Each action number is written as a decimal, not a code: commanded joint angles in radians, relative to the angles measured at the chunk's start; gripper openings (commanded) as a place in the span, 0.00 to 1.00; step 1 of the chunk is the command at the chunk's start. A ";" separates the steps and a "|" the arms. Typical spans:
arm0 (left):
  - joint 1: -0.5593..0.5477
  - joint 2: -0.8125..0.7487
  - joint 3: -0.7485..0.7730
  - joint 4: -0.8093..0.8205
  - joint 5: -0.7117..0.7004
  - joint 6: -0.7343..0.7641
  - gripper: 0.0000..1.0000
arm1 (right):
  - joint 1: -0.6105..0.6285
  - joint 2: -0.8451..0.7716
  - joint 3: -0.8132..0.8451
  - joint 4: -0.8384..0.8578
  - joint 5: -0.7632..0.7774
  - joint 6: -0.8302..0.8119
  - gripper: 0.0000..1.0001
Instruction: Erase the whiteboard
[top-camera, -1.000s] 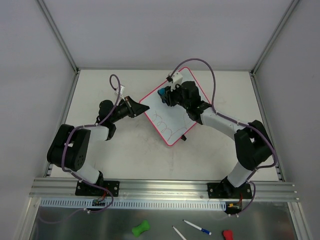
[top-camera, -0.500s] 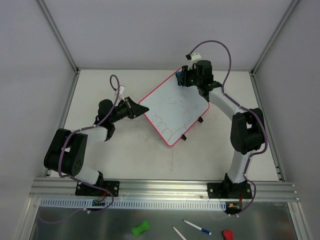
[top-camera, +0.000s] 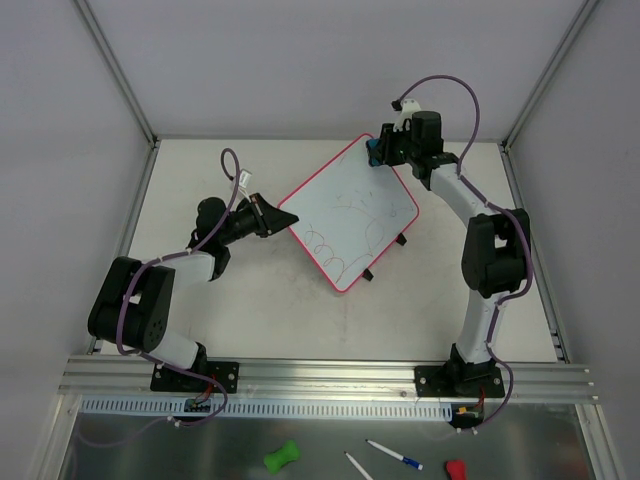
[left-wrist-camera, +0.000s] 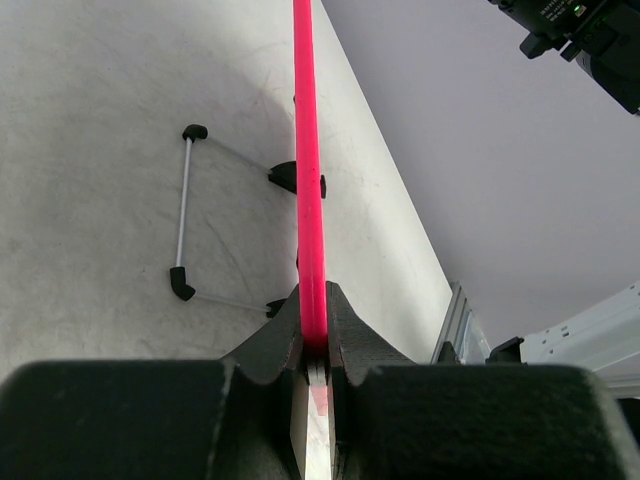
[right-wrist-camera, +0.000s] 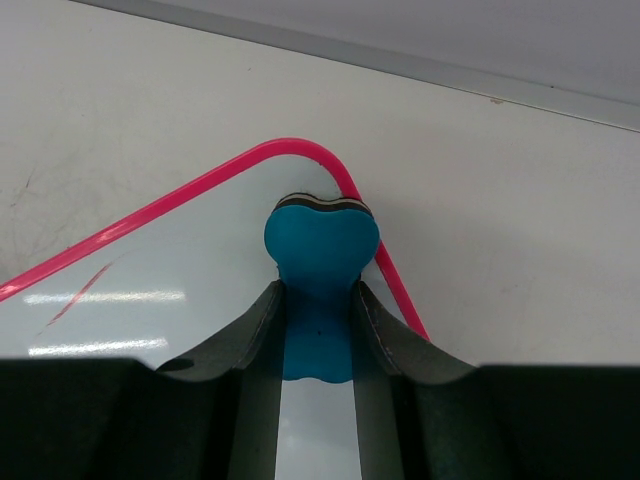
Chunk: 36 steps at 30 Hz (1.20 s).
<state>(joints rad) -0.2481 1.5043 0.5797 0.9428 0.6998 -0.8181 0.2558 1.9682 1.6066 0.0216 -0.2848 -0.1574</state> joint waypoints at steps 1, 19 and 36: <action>-0.011 0.002 0.029 0.025 0.122 0.083 0.00 | 0.005 0.001 0.021 -0.052 -0.051 -0.037 0.00; -0.011 0.039 0.088 -0.036 0.150 0.085 0.00 | 0.164 -0.065 0.030 -0.219 -0.137 -0.283 0.00; -0.011 0.028 0.083 -0.044 0.150 0.085 0.00 | 0.266 -0.094 0.052 -0.347 -0.028 -0.384 0.00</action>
<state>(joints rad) -0.2398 1.5352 0.6334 0.8696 0.7532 -0.8181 0.5133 1.8820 1.6310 -0.2535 -0.3820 -0.5560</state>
